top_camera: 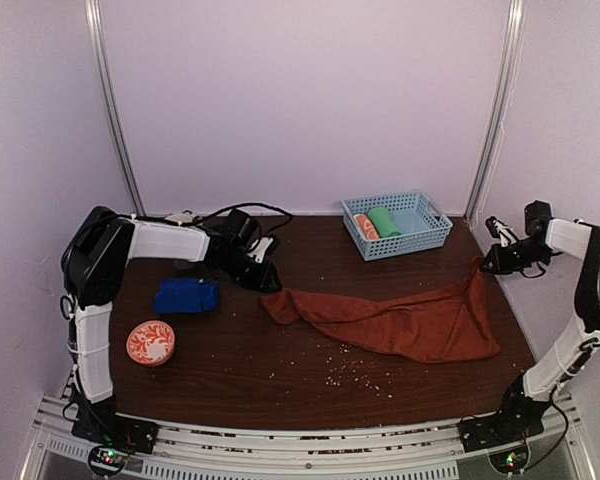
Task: Roll the towels
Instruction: Adjust the towel at the center of the board.
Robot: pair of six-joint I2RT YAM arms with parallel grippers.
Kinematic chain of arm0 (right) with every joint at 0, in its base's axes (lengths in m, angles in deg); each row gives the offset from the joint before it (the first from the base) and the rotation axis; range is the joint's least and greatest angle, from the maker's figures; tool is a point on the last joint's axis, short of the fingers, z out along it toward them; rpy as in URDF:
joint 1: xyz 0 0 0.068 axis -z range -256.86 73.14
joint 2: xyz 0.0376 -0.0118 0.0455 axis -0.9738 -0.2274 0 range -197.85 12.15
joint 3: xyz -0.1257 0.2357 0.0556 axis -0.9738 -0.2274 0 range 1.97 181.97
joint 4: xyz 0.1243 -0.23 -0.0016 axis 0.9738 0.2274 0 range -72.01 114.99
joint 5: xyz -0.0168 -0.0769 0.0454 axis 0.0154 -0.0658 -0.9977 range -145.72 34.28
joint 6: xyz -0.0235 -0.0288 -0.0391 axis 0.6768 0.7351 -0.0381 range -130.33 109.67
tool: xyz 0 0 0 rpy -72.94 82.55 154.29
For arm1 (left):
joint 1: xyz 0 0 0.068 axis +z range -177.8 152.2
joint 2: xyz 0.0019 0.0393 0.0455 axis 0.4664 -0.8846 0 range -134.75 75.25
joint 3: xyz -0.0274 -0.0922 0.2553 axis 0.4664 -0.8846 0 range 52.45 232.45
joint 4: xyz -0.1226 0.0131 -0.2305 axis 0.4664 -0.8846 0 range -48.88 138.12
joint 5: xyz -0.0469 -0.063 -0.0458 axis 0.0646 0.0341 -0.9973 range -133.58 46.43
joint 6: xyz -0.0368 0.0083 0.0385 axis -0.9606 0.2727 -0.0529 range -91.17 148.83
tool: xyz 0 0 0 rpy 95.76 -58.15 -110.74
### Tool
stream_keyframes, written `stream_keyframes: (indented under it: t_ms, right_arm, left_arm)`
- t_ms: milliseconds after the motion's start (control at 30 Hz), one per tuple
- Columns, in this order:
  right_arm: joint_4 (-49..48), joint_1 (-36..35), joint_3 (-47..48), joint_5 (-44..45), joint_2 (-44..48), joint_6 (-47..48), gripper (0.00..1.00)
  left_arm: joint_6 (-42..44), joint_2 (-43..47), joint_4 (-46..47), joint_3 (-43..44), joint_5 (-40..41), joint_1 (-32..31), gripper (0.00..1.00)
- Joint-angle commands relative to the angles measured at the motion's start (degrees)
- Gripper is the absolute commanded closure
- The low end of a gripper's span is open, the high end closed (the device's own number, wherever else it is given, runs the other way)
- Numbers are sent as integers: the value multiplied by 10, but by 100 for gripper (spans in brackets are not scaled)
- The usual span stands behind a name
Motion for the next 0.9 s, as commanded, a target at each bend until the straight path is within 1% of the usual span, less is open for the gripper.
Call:
stream_keyframes:
  t_ms: [0,67,200,267,333,433,500,600,733,867]
  right_arm:
    - [-29,-19,57,44,-15,-23,100]
    - [-42,-19,47,41,-8,-24,100]
    - [-70,-22,12,13,8,-34,100]
    - [-83,-25,-6,-7,15,-38,100]
    - [-90,-30,-16,-16,21,-36,100]
    - [-92,-34,-23,-24,27,-31,100]
    - [-97,-35,-27,-28,30,-32,100]
    - [-98,-36,-26,-30,25,-31,100]
    - [-97,-36,-27,-31,17,-28,100]
    - [-97,-36,-26,-34,13,-27,100]
  left_arm:
    - [7,63,19,36,5,-5,66]
    - [31,86,22,8,13,-14,66]
    - [97,134,13,-57,57,-52,71]
    - [141,147,-12,-67,88,-77,71]
    - [183,148,-45,-66,98,-96,71]
    - [240,138,-96,-61,126,-126,66]
    - [265,121,-118,-56,144,-134,63]
    - [282,90,-144,-37,152,-135,63]
    - [290,52,-172,-6,117,-135,64]
    - [290,23,-179,5,136,-135,63]
